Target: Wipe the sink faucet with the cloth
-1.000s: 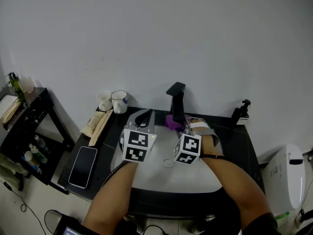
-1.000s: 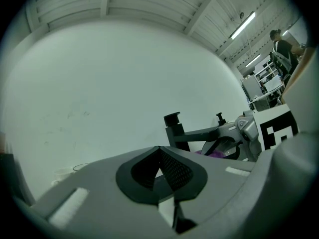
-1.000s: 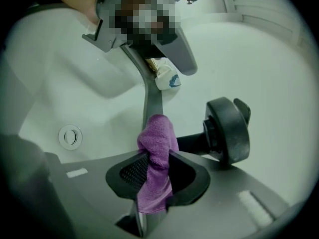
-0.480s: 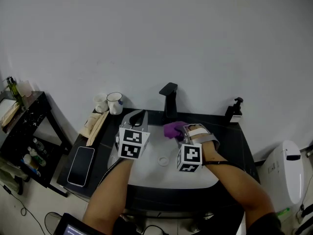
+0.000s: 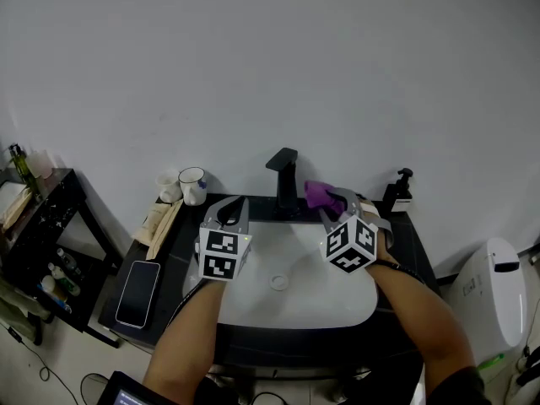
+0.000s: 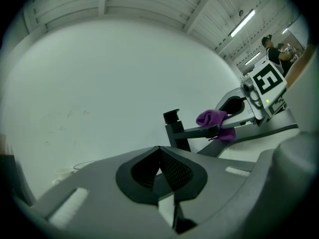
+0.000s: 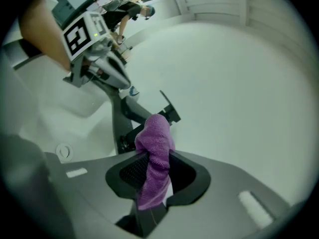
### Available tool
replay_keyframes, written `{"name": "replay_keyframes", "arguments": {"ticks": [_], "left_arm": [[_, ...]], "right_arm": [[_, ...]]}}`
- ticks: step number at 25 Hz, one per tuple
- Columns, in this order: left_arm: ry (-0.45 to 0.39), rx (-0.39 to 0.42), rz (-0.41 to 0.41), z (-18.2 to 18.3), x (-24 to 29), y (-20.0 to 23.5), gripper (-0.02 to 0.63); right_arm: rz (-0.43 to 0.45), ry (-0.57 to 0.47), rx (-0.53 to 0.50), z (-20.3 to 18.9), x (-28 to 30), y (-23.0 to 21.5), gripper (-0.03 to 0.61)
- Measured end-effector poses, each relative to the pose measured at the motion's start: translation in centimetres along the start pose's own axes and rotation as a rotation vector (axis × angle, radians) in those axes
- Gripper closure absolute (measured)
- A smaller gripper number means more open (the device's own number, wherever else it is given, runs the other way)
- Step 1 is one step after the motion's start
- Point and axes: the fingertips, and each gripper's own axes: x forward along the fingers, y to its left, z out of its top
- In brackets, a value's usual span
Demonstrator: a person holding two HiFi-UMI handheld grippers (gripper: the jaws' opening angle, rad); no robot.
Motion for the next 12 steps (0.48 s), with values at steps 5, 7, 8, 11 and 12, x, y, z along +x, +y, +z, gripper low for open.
{"name": "replay_keyframes", "arguments": {"ticks": [5, 7, 8, 11, 12], "left_arm": [[-0.001, -0.009, -0.016, 0.0, 0.0, -0.4, 0.597], [-0.008, -0.019, -0.024, 0.2, 0.0, -0.6, 0.597], [-0.004, -0.023, -0.027, 0.2, 0.0, -0.7, 0.597], [0.002, -0.027, -0.030, 0.1, 0.0, -0.8, 0.597], [-0.002, -0.028, -0.030, 0.1, 0.1, -0.8, 0.597]], "right_arm": [[-0.038, -0.057, 0.183, 1.9, 1.0, -3.4, 0.480], [-0.051, -0.081, 0.247, 2.7, 1.7, -4.4, 0.480], [-0.058, -0.094, 0.280, 3.0, 2.0, -4.9, 0.480], [-0.066, -0.124, 0.345, 4.0, 3.1, -6.1, 0.479], [-0.065, -0.128, 0.352, 4.4, 3.5, -6.3, 0.479]]}}
